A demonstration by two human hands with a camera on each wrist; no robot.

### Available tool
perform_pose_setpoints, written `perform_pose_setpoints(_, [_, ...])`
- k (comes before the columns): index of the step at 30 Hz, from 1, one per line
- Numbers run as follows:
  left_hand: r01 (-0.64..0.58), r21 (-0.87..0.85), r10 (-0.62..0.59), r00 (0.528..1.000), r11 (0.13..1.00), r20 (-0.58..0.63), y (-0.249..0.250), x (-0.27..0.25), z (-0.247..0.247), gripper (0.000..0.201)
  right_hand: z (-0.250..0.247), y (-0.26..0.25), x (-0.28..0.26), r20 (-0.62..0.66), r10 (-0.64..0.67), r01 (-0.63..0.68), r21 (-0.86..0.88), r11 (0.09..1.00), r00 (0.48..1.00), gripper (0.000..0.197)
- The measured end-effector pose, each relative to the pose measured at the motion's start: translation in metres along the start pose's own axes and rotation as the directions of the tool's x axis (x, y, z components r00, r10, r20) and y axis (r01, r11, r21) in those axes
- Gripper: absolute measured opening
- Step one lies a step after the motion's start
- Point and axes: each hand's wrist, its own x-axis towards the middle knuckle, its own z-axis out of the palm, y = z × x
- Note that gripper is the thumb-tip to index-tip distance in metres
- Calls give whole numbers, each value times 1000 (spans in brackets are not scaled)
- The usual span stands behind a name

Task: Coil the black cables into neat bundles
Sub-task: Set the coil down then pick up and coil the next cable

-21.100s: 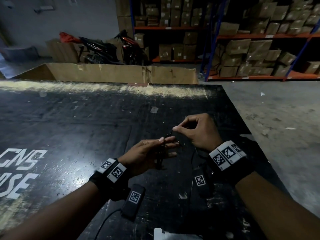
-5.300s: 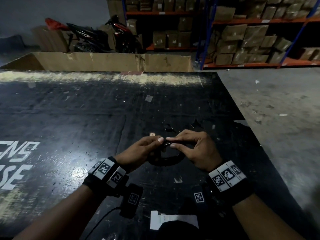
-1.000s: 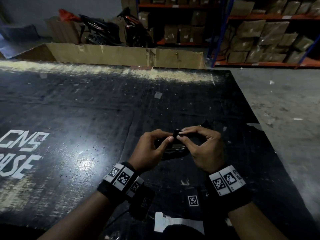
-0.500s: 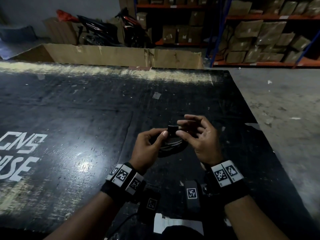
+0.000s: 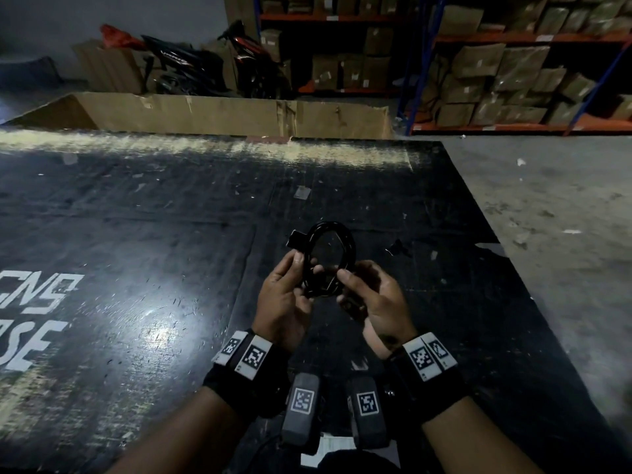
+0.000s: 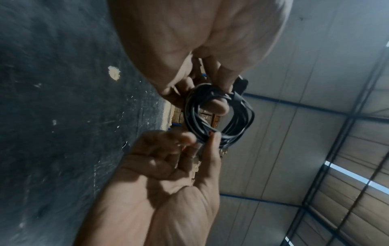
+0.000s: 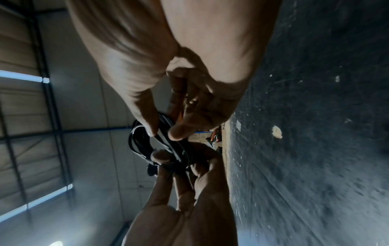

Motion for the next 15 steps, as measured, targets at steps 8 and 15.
perform_pose_setpoints(8, [-22, 63, 18, 998, 998, 67, -8, -6, 8, 15, -5, -6, -1, -116, -146, 125, -176, 976, 982, 31])
perform_pose_setpoints(15, [-29, 272, 2, 995, 962, 100, 1, -14, -8, 35, -21, -34, 14, -6, -253, 229, -412, 882, 967, 20])
